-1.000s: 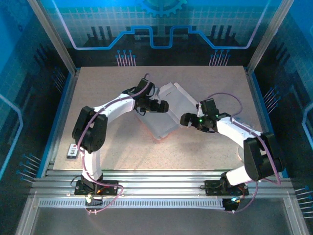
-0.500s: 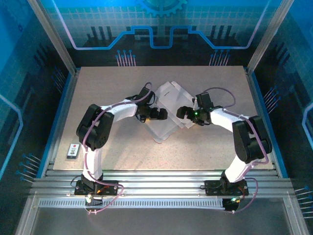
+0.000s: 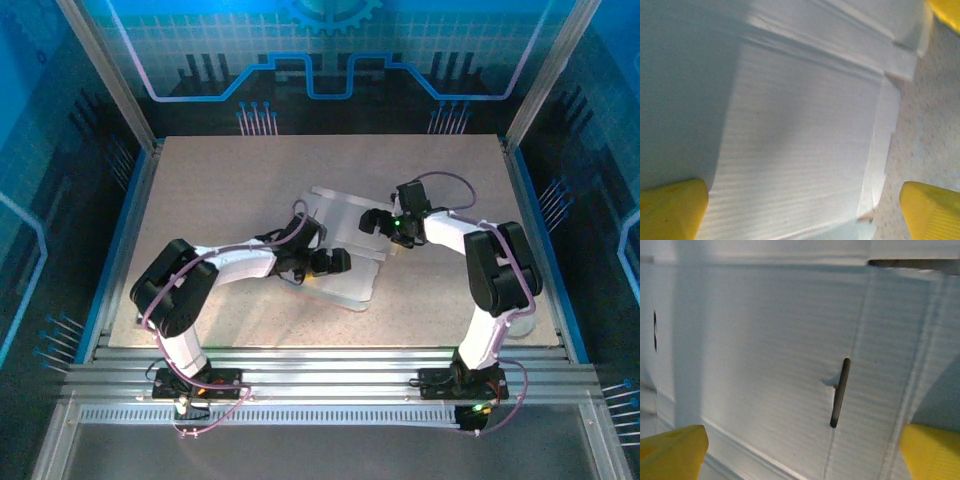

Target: Fold the paper box

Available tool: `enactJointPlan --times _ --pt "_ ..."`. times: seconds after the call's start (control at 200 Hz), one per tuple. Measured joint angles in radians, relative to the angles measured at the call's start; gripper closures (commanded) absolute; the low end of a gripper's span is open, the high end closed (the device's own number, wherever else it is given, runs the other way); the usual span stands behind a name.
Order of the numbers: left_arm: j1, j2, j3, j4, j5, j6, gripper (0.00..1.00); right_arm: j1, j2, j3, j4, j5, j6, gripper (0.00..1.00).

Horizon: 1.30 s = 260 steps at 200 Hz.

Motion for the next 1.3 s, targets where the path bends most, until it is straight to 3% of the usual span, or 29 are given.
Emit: enactJointPlan --times 0.19,0.44,0.766,0.981,1.301 --pt "-0.048 -0.055 -0.074 0.066 0.001 -0.1 0.01 0.017 0.022 0.024 0.011 -0.012 -0.001 0.0" --pt "-0.039 -0.222 -0.084 -0.049 -0.033 -0.1 0.01 0.053 -0.06 -0.026 -0.018 -0.024 -0.035 0.0" --pt "0.096 -0.404 -0.088 -0.193 -0.053 -0.026 0.01 0.121 -0.349 -0.126 -0.055 -0.069 -0.076 0.0" --pt "0.185 -0.472 -0.122 -0.233 -0.053 0.006 0.01 0.237 -0.392 -0.19 -0.073 -0.068 -0.065 0.0" --pt "0.191 -0.586 -0.256 -0.252 -0.053 -0.021 0.01 0.311 -0.392 -0.287 -0.058 -0.077 -0.038 0.0"
